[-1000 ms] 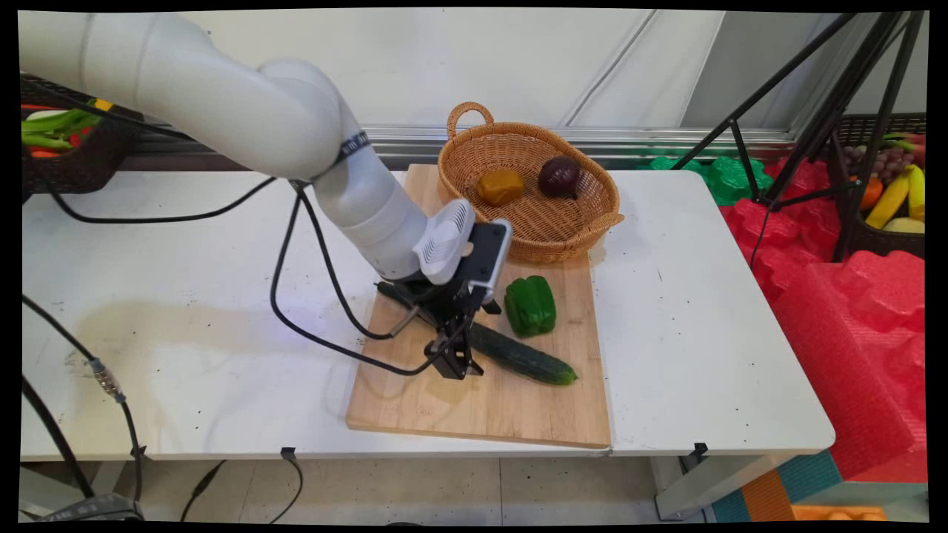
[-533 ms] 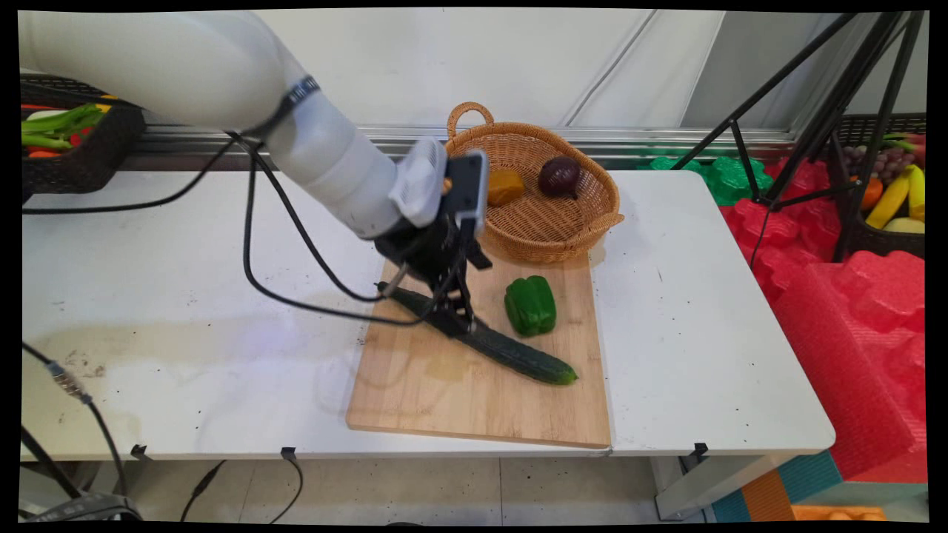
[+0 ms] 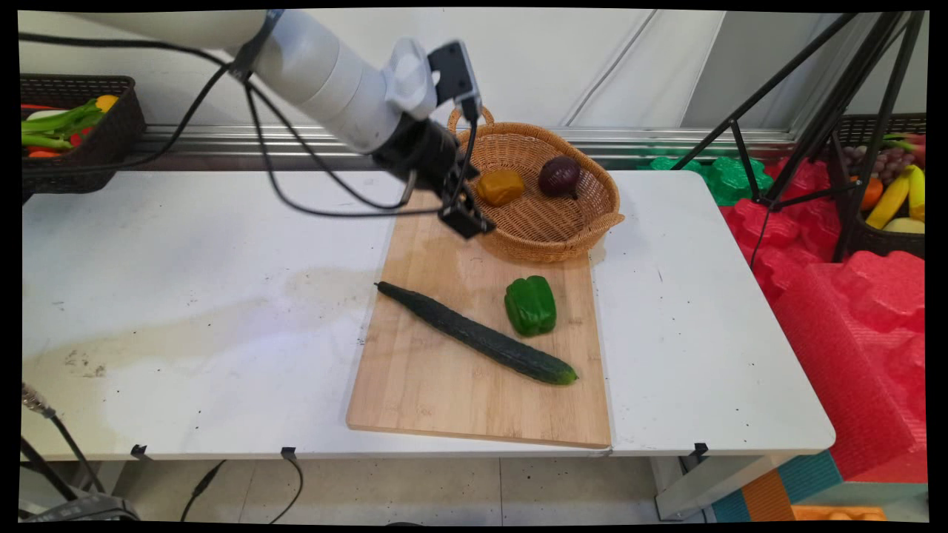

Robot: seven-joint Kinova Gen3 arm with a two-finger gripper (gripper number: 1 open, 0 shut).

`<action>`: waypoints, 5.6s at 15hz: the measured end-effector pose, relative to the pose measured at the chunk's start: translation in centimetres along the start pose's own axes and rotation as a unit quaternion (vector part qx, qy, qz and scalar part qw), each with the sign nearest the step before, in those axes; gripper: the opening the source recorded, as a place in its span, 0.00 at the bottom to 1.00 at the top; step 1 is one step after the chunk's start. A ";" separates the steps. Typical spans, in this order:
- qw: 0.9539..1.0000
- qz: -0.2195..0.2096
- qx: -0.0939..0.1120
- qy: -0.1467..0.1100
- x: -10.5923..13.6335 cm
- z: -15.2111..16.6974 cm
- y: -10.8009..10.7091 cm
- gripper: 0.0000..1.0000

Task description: Pick up the potato from the vegetable basket, then place the picked object on the cutting board

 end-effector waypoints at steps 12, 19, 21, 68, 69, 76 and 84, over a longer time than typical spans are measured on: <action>0.992 -0.087 0.080 -0.040 2.5 9.2 -10.5 1.00; 0.987 -0.118 0.078 -0.077 2.5 15.7 -13.2 1.00; 0.986 -0.123 0.074 -0.083 2.5 16.9 -13.4 1.00; 0.988 -0.113 0.030 -0.102 -2.8 6.8 1.3 0.00; 0.988 -0.110 0.027 -0.104 -2.9 7.4 1.3 0.00; 0.990 -0.095 0.008 -0.108 -2.9 11.7 1.3 0.00; 0.990 -0.084 -0.004 -0.110 -3.1 13.5 1.4 1.00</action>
